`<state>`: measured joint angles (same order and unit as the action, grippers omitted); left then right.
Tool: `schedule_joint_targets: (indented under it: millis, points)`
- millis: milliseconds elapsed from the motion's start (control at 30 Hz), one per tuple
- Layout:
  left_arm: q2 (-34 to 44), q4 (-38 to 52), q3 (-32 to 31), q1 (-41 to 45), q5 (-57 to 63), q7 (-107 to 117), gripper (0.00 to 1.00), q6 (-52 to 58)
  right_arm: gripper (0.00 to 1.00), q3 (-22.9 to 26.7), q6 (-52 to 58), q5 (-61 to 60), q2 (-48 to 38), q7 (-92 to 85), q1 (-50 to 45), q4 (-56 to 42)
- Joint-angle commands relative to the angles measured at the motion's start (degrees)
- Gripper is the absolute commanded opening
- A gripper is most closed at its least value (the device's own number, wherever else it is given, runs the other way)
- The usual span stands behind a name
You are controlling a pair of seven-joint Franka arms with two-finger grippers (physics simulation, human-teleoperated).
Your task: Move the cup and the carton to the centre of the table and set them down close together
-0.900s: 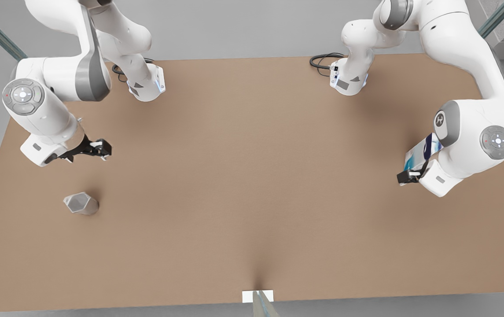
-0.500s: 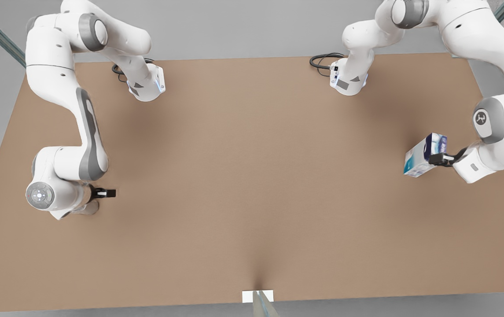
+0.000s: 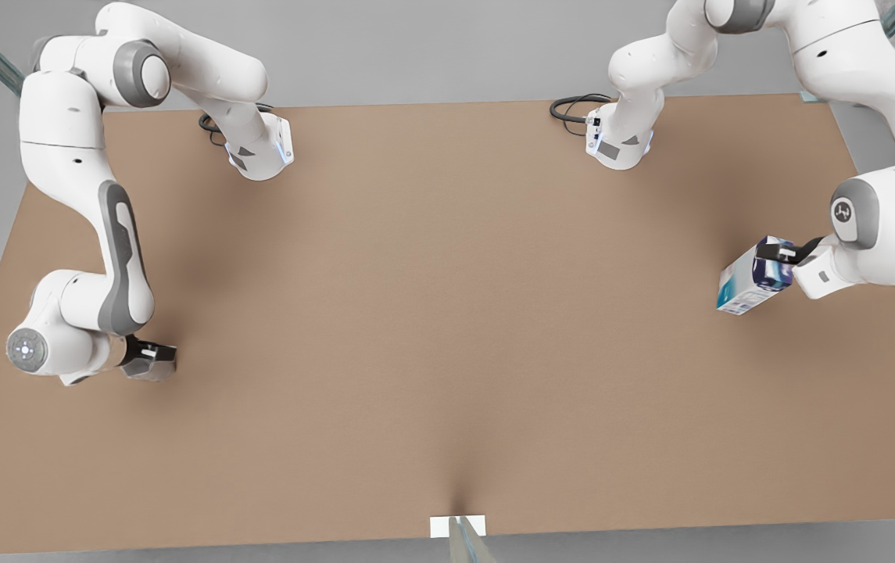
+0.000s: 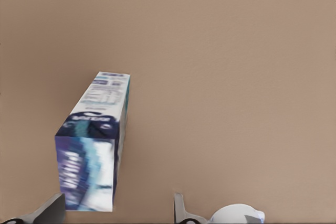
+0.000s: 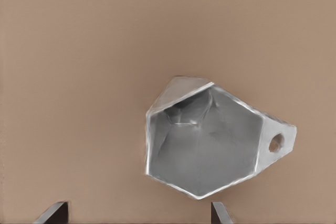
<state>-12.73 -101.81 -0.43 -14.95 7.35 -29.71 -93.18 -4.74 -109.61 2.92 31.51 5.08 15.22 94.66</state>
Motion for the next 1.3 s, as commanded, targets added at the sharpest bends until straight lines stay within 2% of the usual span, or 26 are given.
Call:
schedule_joint_targets:
  millis: [0, 100, 300, 433, 633, 733, 767, 800, 833, 867, 900, 967, 1000, 1033, 1100, 1133, 1267]
  points:
    - [0.7, -1.3, 0.0, -0.7, 3.5, -2.4, 1.00, -2.4, 1.00, 0.1, -0.1, -0.1, 0.1, 0.0, -0.5, 0.0]
    - [1.4, -4.9, 0.0, -3.6, 4.6, -5.9, 1.00, -18.4, 1.00, 0.1, -0.6, -0.1, 1.5, -0.2, 0.2, -0.3]
    - [1.8, -8.3, -0.1, -4.8, 1.2, -3.5, 0.99, -11.6, 1.00, 0.1, -0.9, -0.2, 3.0, -0.3, 0.6, -0.4]
    - [1.5, -11.0, 0.1, -5.1, 1.7, -4.0, 0.99, -17.0, 1.00, 0.1, -0.1, -1.3, 3.1, -0.3, 0.2, -1.3]
    - [1.8, -15.7, 0.0, -6.2, 2.0, -4.0, 0.99, -15.9, 1.00, 0.4, 0.1, -1.3, 6.2, -0.2, -1.8, -5.2]
    - [2.1, -18.5, 0.1, -6.7, 2.1, -4.1, 0.99, -19.2, 1.00, 0.6, -1.7, -0.8, 8.1, -0.4, -1.1, -5.1]
    - [2.1, -18.9, 0.1, -6.8, 2.2, -4.2, 0.99, -19.8, 0.93, 0.6, -2.0, -0.7, 8.5, -0.4, -1.0, -5.1]
    - [2.1, -19.0, 0.1, -6.8, 2.3, -4.4, 0.99, -20.2, 0.77, 0.6, -2.0, -0.7, 8.9, -0.6, -1.0, -5.1]
    - [2.0, -19.0, 0.1, -6.7, 2.2, -4.3, 0.99, -20.4, 0.41, 0.6, -1.4, -0.7, 8.7, -2.0, -0.9, -5.1]
    - [1.9, -19.0, 0.1, -6.7, 2.2, -4.2, 0.98, -20.4, 0.21, 0.6, -1.0, -0.7, 8.7, -2.1, -0.9, -5.1]
    - [1.9, -19.5, 0.1, -6.7, 2.2, -3.7, 0.93, -21.1, 0.21, 0.6, -1.0, -0.6, 8.7, -2.1, -1.0, -5.1]
    - [1.9, -19.8, 0.0, -6.6, 2.2, -3.3, 0.71, -21.7, 0.21, 0.6, -1.0, -0.3, 8.5, -3.1, -0.8, -5.1]
    - [2.1, -20.8, 0.0, -6.6, 2.1, -3.0, 0.64, -23.1, 0.21, 0.6, -1.0, 0.9, 8.6, -3.3, -0.6, -5.1]
    - [2.0, -21.5, 0.0, -6.7, 1.9, -2.9, 0.64, -23.6, 0.21, 0.6, -1.0, 0.9, 8.7, -3.4, -0.6, -5.1]
    - [1.9, -21.6, 0.0, -6.6, 1.5, -2.8, 0.51, -23.6, 0.21, 0.6, -1.1, 2.2, 9.0, -3.4, -0.2, -4.9]
    - [1.9, -21.8, 0.0, -6.6, 1.5, -2.5, 0.49, -23.6, 0.21, 0.5, -1.0, 2.1, 9.0, -3.4, -0.2, -4.9]
    - [2.8, -21.4, -0.1, -6.1, 1.5, -2.1, 0.48, -23.5, 0.21, 0.5, -1.0, 1.8, 8.8, -3.3, -0.4, -5.1]
